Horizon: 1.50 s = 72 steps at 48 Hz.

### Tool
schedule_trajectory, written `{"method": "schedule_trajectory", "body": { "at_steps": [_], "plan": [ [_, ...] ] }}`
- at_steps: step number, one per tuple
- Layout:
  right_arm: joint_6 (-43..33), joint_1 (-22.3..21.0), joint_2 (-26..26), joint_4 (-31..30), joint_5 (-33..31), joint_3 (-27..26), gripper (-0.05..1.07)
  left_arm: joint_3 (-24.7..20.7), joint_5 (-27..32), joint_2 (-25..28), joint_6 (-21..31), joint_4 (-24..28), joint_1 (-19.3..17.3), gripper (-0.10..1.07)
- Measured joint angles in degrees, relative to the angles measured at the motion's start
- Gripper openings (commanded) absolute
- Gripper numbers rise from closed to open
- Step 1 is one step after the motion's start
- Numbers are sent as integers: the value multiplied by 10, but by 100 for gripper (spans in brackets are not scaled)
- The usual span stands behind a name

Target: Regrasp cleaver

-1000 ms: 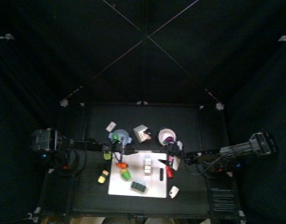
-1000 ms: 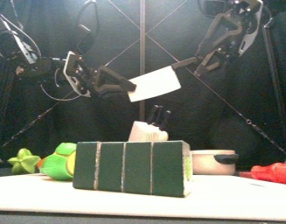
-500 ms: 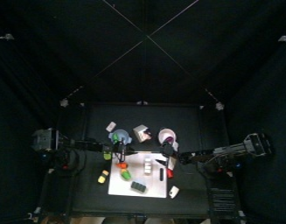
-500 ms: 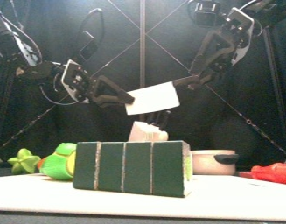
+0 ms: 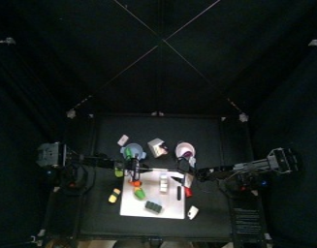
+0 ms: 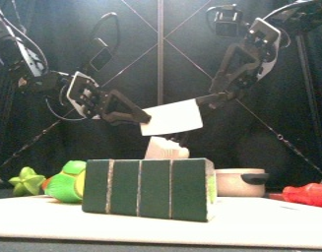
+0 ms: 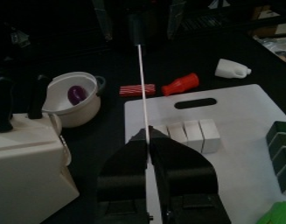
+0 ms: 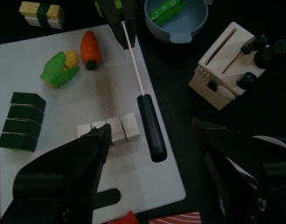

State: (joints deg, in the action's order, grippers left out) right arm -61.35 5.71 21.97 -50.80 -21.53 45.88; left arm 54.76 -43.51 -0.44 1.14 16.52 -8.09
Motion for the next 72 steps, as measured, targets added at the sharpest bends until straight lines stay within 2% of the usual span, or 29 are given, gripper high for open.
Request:
{"method": "schedule_trajectory", "body": {
  "at_steps": [11,30,41,53,72],
  "plan": [
    [0,-2,-6,1,0,-1,98,-5,0,0,0,0,1,35],
    [0,-4,-9,2,-1,-2,66,-6,4,1,-1,2,1,35],
    [1,-4,-10,3,-1,-2,55,-7,4,1,0,3,1,35],
    [1,-4,-18,12,3,-1,44,-7,4,6,2,27,0,35],
    [1,-1,-29,35,9,16,41,-24,4,40,1,32,6,30]
  ]
}}
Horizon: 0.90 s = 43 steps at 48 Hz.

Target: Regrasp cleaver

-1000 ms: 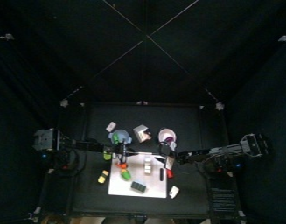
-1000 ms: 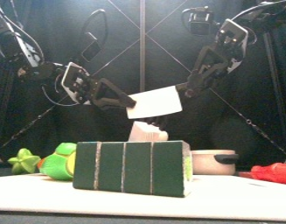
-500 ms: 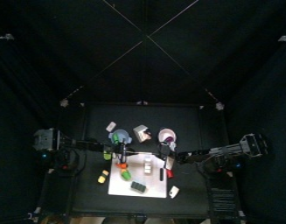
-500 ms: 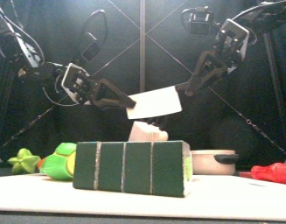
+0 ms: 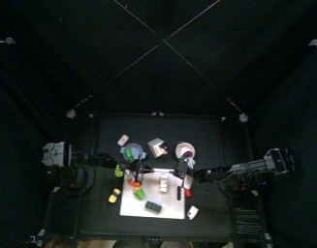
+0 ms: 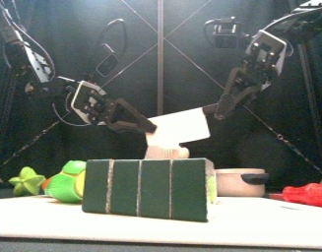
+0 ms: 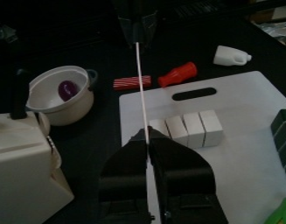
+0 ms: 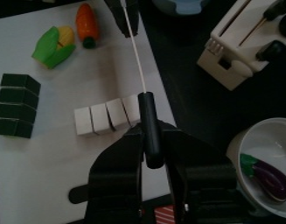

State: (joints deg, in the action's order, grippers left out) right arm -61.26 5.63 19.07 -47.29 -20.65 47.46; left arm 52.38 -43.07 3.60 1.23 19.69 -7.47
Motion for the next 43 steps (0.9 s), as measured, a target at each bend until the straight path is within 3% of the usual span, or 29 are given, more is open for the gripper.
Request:
{"method": "schedule_trajectory", "body": {
  "at_steps": [13,43],
  "plan": [
    [1,1,-16,31,35,18,41,0,0,8,0,0,22,30],
    [1,-5,-32,31,40,23,41,-2,0,23,3,-2,25,30]
  ]
}}
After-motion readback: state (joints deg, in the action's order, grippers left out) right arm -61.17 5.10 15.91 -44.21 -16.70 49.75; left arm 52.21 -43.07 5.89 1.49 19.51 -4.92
